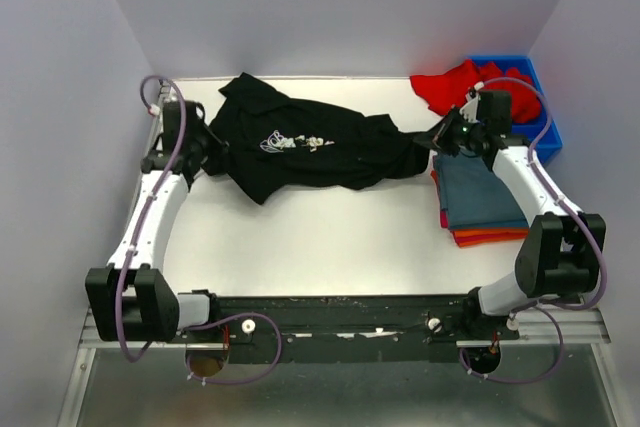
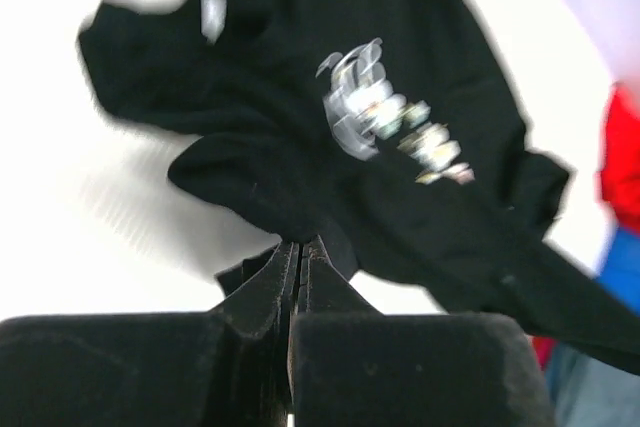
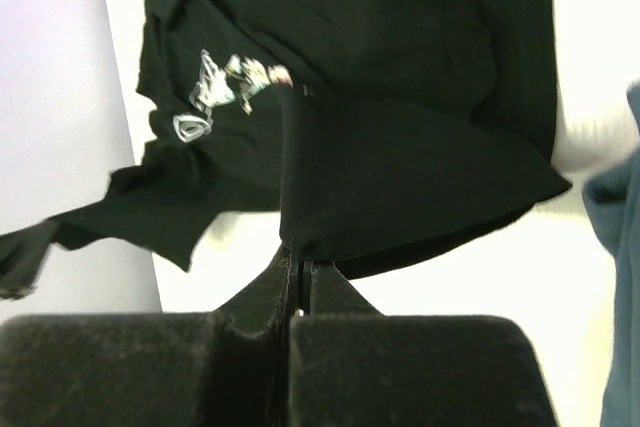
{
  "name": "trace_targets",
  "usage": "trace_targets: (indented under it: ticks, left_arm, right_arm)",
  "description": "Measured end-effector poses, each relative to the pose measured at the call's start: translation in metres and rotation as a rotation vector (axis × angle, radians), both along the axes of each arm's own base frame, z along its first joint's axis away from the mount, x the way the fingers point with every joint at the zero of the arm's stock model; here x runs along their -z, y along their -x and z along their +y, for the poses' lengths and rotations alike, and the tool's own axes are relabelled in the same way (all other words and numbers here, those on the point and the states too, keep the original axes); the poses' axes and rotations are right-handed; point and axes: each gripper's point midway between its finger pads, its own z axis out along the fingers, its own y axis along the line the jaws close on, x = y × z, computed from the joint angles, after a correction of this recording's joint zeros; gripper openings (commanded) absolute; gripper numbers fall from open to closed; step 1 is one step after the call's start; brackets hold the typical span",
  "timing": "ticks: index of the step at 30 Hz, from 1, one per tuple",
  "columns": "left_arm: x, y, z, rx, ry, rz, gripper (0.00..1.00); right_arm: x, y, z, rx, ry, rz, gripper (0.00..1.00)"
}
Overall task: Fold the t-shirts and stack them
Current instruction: Flatten out the tshirt
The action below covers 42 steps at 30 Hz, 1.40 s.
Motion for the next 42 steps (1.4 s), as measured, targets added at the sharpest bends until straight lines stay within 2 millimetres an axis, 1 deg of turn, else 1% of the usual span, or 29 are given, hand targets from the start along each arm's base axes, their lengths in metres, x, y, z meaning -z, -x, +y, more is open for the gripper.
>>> trace_targets:
  ticks: [1, 2, 3, 5, 6, 7, 8, 9, 12, 14, 16, 18, 21, 23, 25, 27, 31, 33, 36, 40, 42]
  left_arm:
    - [-0.024, -0.007, 0.001, -0.003, -0.003, -0.049, 0.0]
    - [-0.062, -0.017, 0.004, -0.013, -0.011, -0.117, 0.0]
    - [-0.089, -0.024, 0.006, -0.019, -0.015, -0.172, 0.0]
    - [-0.146, -0.033, 0.016, -0.044, -0.022, -0.274, 0.0]
    - [-0.174, -0.034, 0.024, -0.063, -0.027, -0.317, 0.0]
    - [-0.197, -0.034, 0.032, -0.082, -0.033, -0.359, 0.0]
    - [-0.217, -0.032, 0.041, -0.107, -0.039, -0.39, 0.0]
    - [-0.241, -0.027, 0.055, -0.142, -0.048, -0.426, 0.0]
    - [-0.288, -0.011, 0.088, -0.229, -0.077, -0.494, 0.0]
    - [-0.315, 0.004, 0.106, -0.279, -0.096, -0.535, 0.0]
    - [-0.337, 0.018, 0.113, -0.3, -0.106, -0.574, 0.0]
    - [-0.36, 0.034, 0.117, -0.314, -0.115, -0.617, 0.0]
    - [-0.388, 0.049, 0.12, -0.321, -0.128, -0.684, 0.0]
    - [-0.397, 0.053, 0.118, -0.307, -0.125, -0.709, 0.0]
    - [-0.396, 0.052, 0.115, -0.291, -0.113, -0.705, 0.0]
    - [-0.386, 0.046, 0.115, -0.28, -0.096, -0.679, 0.0]
    - [-0.354, 0.025, 0.121, -0.28, -0.052, -0.591, 0.0]
    - [-0.345, 0.014, 0.126, -0.285, -0.035, -0.563, 0.0]
    - [-0.34, -0.001, 0.135, -0.3, -0.021, -0.543, 0.0]
    - [-0.356, -0.017, 0.152, -0.333, -0.015, -0.581, 0.0]
    - [-0.355, -0.021, 0.157, -0.342, -0.009, -0.585, 0.0]
  right_arm:
    - [-0.01, -0.006, -0.001, 0.004, 0.003, -0.012, 0.01]
    - [-0.022, -0.013, -0.001, 0.006, 0.005, -0.029, 0.01]
    - [-0.037, -0.02, -0.001, 0.008, 0.007, -0.052, 0.01]
    - [-0.065, -0.033, -0.003, 0.01, 0.011, -0.097, 0.01]
    - [-0.077, -0.038, -0.003, 0.01, 0.012, -0.123, 0.01]
    - [-0.091, -0.042, -0.008, 0.017, 0.015, -0.145, 0.01]
    - [-0.104, -0.045, -0.012, 0.02, 0.016, -0.167, 0.01]
    - [-0.118, -0.048, -0.017, 0.026, 0.017, -0.194, 0.0]
    - [-0.157, -0.052, -0.034, 0.048, 0.033, -0.276, 0.01]
    - [-0.175, -0.051, -0.04, 0.053, 0.046, -0.315, 0.01]
    - [-0.184, -0.043, -0.042, 0.043, 0.058, -0.336, 0.01]
    - [-0.19, -0.031, -0.038, 0.019, 0.06, -0.347, 0.01]
    - [-0.192, -0.007, -0.032, -0.025, 0.064, -0.366, 0.01]
    - [-0.189, 0.008, -0.03, -0.044, 0.078, -0.371, 0.01]
    - [-0.184, 0.019, -0.03, -0.061, 0.098, -0.366, 0.01]
    - [-0.181, 0.024, -0.03, -0.077, 0.116, -0.359, 0.01]
    - [-0.177, 0.03, -0.025, -0.123, 0.107, -0.34, 0.01]
    - [-0.186, 0.03, -0.018, -0.162, 0.069, -0.35, 0.01]
    - [-0.213, 0.027, -0.008, -0.216, 0.007, -0.391, 0.01]
    - [-0.244, 0.023, 0.0, -0.251, -0.05, -0.445, 0.01]
    - [-0.242, 0.021, 0.002, -0.261, -0.071, -0.445, 0.01]
